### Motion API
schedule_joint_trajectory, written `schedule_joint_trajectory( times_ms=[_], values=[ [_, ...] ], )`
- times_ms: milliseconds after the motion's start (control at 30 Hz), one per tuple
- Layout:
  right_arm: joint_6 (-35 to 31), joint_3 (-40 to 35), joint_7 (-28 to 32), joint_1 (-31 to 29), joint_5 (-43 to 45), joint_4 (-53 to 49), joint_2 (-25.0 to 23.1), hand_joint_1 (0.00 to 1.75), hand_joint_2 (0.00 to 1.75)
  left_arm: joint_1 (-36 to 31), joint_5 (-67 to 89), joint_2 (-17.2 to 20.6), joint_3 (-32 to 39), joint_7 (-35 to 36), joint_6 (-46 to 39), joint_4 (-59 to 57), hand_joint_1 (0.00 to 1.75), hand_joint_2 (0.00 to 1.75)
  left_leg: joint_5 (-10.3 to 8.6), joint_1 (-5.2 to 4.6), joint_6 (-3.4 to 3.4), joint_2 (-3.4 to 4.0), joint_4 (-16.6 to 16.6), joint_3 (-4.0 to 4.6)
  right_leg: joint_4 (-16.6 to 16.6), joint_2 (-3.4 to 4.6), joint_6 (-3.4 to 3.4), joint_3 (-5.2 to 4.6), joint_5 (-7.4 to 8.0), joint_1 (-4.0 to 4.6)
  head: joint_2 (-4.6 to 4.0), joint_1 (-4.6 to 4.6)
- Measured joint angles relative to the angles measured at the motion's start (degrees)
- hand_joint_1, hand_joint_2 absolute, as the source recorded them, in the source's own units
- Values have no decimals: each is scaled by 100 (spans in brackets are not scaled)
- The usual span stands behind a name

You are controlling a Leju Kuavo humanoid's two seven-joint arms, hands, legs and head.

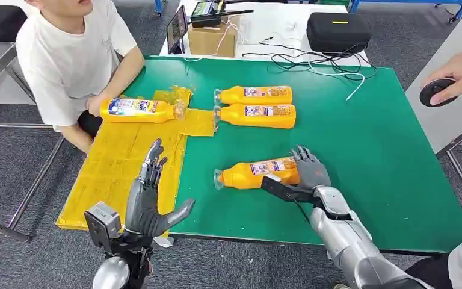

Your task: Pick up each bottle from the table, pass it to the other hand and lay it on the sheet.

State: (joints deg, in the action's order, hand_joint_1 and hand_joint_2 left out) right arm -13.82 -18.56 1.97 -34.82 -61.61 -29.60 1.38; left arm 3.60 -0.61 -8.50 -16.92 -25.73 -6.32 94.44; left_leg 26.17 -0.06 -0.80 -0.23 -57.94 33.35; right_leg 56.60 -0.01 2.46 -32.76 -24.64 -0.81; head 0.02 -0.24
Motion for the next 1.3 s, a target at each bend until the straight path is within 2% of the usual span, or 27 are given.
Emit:
schedule_joint_trajectory(
  times_ms=[200, 367, 667, 800, 967, 1133, 1300],
  values=[
    [281, 0, -2, -266, 9, 342, 4, 175, 175, -106, -68, 20, -55, 22, 0, -107, 0, 175, 1, 0, 0, -3, 0, -23, -2, 0, 0, 24, 0, -1, -2, 4],
    [759, 7, -114, -392, 96, 540, 15, 175, 175, -183, -162, 35, -122, 33, 2, -236, 0, 175, 2, -1, 0, -4, 0, -49, -4, 1, 1, 47, -1, -1, -2, 2],
    [978, 22, 79, -492, 298, 647, 76, 175, 175, -326, -286, 42, -146, 48, 35, -409, 0, 175, 3, 0, 0, -1, 0, -67, -4, 0, 1, 61, -1, 0, -2, 2],
    [1576, 510, 999, -356, 1594, 652, 114, 175, 175, -354, -523, 37, -144, 83, -173, -481, 0, 175, 9, 0, -3, -2, 1, -76, -9, 1, 1, 80, -2, 1, -2, 4],
    [1305, 982, 1530, -60, 2302, 586, 81, 175, 175, -258, -732, 33, -129, 199, -396, -544, 0, 175, 10, 0, -2, 1, 1, -76, -9, 9, 1, 78, -2, 1, -2, 2],
    [1001, 1552, 2341, 580, 3566, -16, -147, 175, 175, -15, -962, -59, -131, 289, -752, -562, 0, 175, 11, 1, -2, -1, 2, -51, -7, 9, 1, 58, -2, 2, -2, 2],
    [679, 1722, 2404, 1272, 4379, -1047, -422, 175, 175, 157, -1570, -153, -198, 525, -920, -641, 0, 175, 8, 1, -4, -5, 2, -11, -4, 6, 1, 19, -2, 1, -2, 0]
  ],
)
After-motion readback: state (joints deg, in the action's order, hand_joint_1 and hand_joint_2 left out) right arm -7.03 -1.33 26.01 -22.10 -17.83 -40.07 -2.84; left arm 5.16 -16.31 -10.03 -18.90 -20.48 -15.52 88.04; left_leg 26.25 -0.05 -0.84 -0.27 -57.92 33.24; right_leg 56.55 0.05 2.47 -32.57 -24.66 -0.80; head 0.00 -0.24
